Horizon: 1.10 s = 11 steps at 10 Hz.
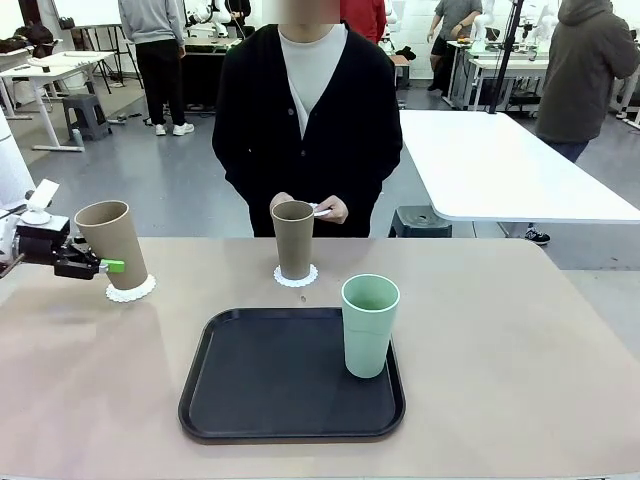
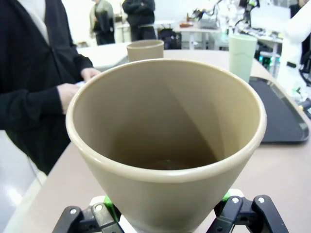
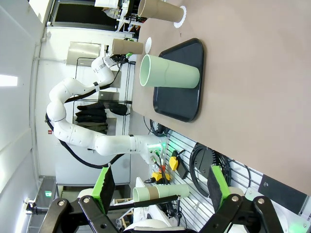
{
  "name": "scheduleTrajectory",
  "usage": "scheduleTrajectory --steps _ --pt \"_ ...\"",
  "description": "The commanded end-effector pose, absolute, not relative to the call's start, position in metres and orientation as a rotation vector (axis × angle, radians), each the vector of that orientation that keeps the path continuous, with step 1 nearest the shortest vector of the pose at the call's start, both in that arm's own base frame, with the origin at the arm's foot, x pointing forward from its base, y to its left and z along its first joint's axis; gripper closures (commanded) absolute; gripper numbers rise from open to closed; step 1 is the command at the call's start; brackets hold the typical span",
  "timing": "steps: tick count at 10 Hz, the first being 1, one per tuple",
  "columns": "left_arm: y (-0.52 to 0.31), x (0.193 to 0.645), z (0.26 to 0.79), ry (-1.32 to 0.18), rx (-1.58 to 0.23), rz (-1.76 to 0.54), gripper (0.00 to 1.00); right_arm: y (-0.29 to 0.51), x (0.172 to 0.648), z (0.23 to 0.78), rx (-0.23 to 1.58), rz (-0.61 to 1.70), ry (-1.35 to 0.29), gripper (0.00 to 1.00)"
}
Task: Place coasters on the table and set cups on them.
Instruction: Take one Reusable plastic cup from the Flat Tray and place it on a coaster set by the human.
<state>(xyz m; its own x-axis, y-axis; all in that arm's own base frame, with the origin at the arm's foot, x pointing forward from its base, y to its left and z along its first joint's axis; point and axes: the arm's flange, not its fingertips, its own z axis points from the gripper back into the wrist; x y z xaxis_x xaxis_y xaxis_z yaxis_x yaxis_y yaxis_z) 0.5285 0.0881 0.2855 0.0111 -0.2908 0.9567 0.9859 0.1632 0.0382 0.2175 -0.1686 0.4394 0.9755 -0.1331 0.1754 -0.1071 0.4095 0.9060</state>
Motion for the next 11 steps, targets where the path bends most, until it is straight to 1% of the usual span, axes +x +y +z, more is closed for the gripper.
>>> scheduleTrajectory --steps 1,7,11 --pt "0.099 0.533 0.286 -1.078 -0.822 -1.258 0.16 -0.169 0.219 0.44 1.176 -0.006 -0.257 0.0" --pt "0.106 0.558 0.267 -1.021 -0.827 -1.212 0.16 -0.169 0.219 0.44 1.176 -0.006 -0.257 0.0" --pt "0.105 0.559 0.266 -1.01 -0.844 -1.207 0.16 -0.169 0.219 0.44 1.176 -0.006 -0.257 0.0"
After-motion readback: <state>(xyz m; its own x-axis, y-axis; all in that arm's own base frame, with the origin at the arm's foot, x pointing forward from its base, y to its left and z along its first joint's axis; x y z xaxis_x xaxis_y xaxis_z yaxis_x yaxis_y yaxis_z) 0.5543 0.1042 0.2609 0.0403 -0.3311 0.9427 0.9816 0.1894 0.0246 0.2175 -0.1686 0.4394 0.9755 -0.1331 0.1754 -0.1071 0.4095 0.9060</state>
